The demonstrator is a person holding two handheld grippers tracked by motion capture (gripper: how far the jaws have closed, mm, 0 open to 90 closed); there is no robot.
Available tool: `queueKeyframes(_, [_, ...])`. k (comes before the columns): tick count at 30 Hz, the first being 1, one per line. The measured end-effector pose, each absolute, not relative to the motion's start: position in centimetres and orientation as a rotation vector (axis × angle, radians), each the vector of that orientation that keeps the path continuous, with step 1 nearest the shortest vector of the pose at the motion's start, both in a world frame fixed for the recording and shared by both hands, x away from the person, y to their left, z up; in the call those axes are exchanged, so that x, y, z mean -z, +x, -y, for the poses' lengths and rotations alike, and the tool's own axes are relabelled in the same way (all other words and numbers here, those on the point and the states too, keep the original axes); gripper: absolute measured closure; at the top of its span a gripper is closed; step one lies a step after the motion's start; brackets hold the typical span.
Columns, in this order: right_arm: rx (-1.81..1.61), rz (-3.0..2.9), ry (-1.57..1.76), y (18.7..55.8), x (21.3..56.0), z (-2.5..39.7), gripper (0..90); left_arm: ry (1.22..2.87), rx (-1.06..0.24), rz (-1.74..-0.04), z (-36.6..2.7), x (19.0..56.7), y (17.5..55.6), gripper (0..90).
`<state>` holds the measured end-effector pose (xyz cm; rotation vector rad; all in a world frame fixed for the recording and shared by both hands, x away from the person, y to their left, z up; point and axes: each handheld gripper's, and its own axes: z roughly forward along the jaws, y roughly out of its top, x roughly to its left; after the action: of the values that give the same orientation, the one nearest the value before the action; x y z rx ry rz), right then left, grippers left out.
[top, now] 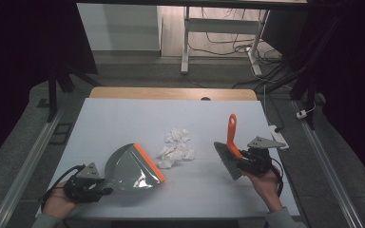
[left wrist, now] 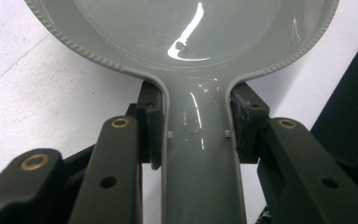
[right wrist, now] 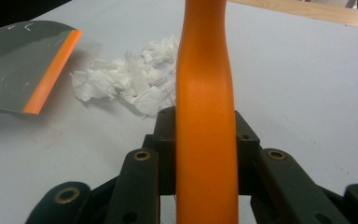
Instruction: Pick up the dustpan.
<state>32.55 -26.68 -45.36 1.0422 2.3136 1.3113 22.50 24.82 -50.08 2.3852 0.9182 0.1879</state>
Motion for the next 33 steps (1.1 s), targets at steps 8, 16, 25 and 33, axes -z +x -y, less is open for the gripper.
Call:
queueKeyframes(8, [-1.309, -2.315, 1.045, 32.6, 45.4, 26.6, 70.3, 2.414, -0.161, -0.920, -24.6, 50.7, 22.9, 61.9])
queueKeyframes(16, [-1.307, -2.314, 1.036, 32.8, 45.4, 26.3, 70.3, 2.431, -0.138, -0.910, -23.8, 51.1, 23.5, 61.9])
queueKeyframes(25, [-1.316, -2.307, 1.017, 33.6, 45.1, 25.2, 70.3, 2.430, -0.113, -0.904, -23.3, 51.3, 24.0, 61.9])
queueKeyframes(33, [-1.323, -2.303, 1.016, 34.7, 44.8, 24.3, 70.3, 2.426, -0.110, -0.910, -23.4, 51.4, 24.0, 61.9])
